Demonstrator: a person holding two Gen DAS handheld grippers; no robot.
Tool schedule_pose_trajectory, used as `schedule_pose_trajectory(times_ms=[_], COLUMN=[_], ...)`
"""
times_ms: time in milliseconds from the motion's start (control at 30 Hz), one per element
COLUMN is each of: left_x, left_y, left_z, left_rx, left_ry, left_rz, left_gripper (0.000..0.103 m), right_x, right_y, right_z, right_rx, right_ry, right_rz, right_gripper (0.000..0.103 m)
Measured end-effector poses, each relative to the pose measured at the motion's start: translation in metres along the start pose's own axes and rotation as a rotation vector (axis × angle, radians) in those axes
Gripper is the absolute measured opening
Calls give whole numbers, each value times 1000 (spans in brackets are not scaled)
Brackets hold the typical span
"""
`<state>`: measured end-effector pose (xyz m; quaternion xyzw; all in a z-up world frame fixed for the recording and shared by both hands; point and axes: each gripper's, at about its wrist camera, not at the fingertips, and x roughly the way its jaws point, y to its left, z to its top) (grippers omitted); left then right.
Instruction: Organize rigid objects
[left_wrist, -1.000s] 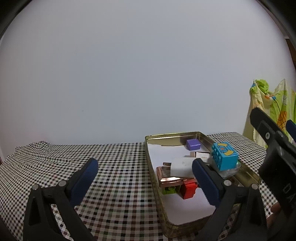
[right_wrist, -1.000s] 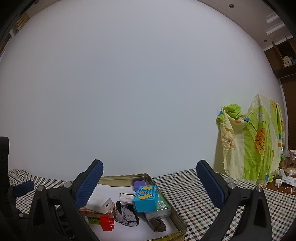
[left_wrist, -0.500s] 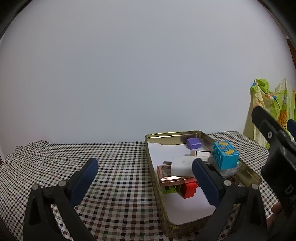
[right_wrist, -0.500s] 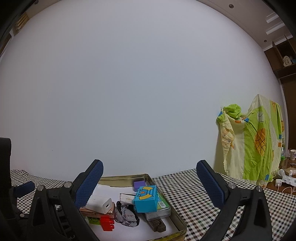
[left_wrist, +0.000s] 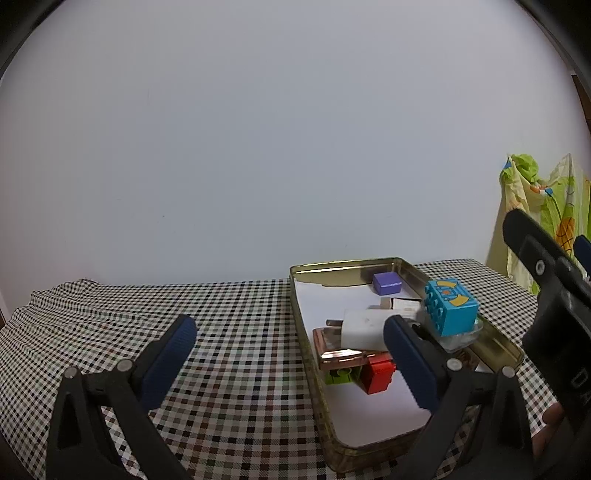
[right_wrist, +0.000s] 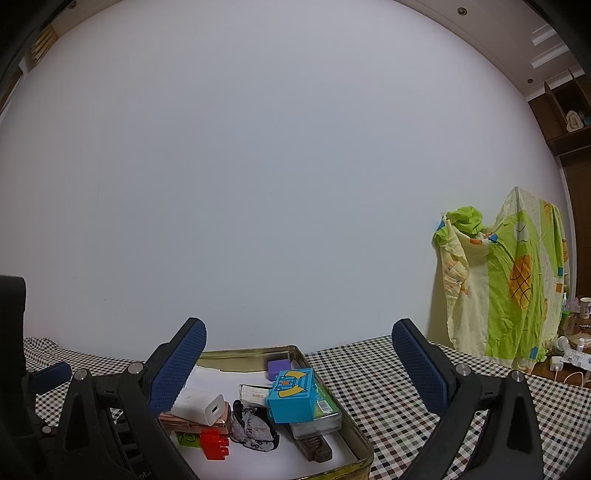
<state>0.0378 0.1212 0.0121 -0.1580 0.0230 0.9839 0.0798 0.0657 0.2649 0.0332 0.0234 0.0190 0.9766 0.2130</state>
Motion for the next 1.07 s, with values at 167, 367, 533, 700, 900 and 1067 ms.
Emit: schedule_pose_trajectory(times_ms=[167,367,533,700,900,1067], left_x=[1,3,6,5,6,6], left_y=[1,0,5,7,8,8], left_z=[0,-1,-1,-2,-2,-2], left_rx=[0,4,-2,-6,-11,-10], left_ry=[3,9,23,18,23,29], left_rz=[-1,3,1,-3,2,1], left_gripper=[103,103,103,103,103,103], right_x=[0,0,-1,-1,2,4], right_y=[-1,-1,0,1,0,2], right_z=[1,1,1,1,0,0], right_rx=[1,2,2,2,2,4], right_ry=[4,5,8,11,15,17], right_rz=[0,0,2,0,5,-2], right_gripper=[102,102,102,102,102,102])
